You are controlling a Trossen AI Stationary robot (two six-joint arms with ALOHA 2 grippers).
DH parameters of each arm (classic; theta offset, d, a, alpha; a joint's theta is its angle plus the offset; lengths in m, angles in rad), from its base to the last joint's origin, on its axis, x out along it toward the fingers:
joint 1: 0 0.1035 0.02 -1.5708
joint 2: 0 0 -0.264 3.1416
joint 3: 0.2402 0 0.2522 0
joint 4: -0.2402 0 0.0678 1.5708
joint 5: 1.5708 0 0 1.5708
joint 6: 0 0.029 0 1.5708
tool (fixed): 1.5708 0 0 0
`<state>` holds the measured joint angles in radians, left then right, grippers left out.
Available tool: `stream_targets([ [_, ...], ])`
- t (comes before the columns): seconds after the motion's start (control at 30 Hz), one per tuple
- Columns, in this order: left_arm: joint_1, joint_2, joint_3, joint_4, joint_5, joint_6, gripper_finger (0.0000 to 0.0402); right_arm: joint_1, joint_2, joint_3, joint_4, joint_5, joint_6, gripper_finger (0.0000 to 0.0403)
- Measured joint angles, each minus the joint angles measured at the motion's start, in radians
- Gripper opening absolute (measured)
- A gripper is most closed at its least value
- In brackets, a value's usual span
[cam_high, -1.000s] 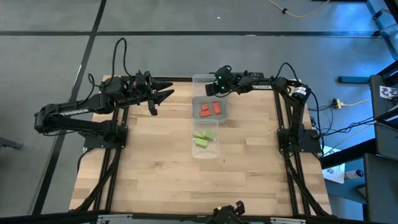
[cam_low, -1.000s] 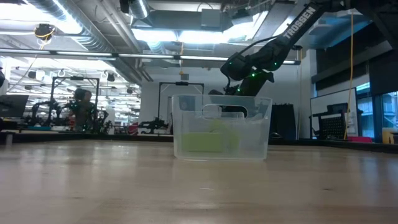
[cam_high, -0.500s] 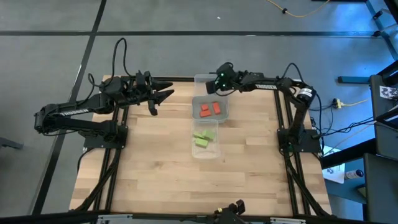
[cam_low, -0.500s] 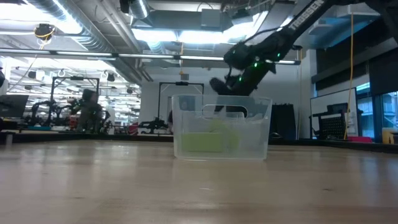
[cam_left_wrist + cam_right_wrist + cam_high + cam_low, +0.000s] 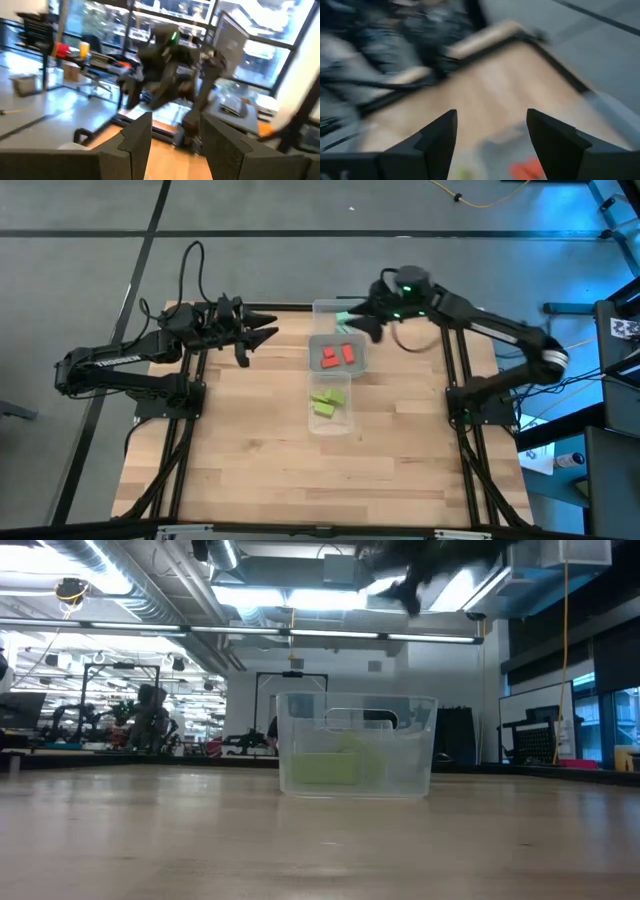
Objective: Sort & place blocks by color
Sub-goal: Return to Home Position
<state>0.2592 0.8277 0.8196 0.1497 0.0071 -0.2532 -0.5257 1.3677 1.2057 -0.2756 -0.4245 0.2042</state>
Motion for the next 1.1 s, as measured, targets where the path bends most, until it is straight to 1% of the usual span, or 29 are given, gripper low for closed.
stream_targets([
  [0.07,0.000,0.002,0.000,-0.009,0.043,-0.008,0.0157,0.040,-0.072,0.000,0.005,-0.059,-0.008,0.0241],
  [0.17,-0.001,0.001,0.000,-0.007,0.093,-0.010,0.0157,0.113,-0.155,0.000,0.009,-0.074,-0.032,0.0241],
  [0.27,-0.001,0.001,0.000,-0.007,0.089,-0.029,0.0157,0.181,-0.215,0.000,0.011,-0.063,-0.057,0.0241],
  [0.4,-0.001,0.001,0.000,-0.007,0.086,-0.032,0.0157,0.242,-0.259,0.000,0.023,0.007,-0.068,0.0241],
  [0.53,-0.001,0.001,0.000,-0.007,0.083,-0.032,0.0157,0.259,-0.275,0.000,0.026,0.037,-0.077,0.0241],
  [0.8,-0.001,0.001,0.000,-0.006,0.083,-0.032,0.0157,0.258,-0.276,0.000,0.040,0.041,-0.077,0.0238],
  [0.93,-0.001,0.001,0.000,-0.006,0.083,-0.032,0.0157,0.258,-0.276,0.000,0.040,0.041,-0.076,0.0219],
  [1.1,-0.001,0.001,0.000,-0.006,0.083,-0.028,0.0157,0.258,-0.276,0.000,0.040,0.041,-0.076,0.0180],
])
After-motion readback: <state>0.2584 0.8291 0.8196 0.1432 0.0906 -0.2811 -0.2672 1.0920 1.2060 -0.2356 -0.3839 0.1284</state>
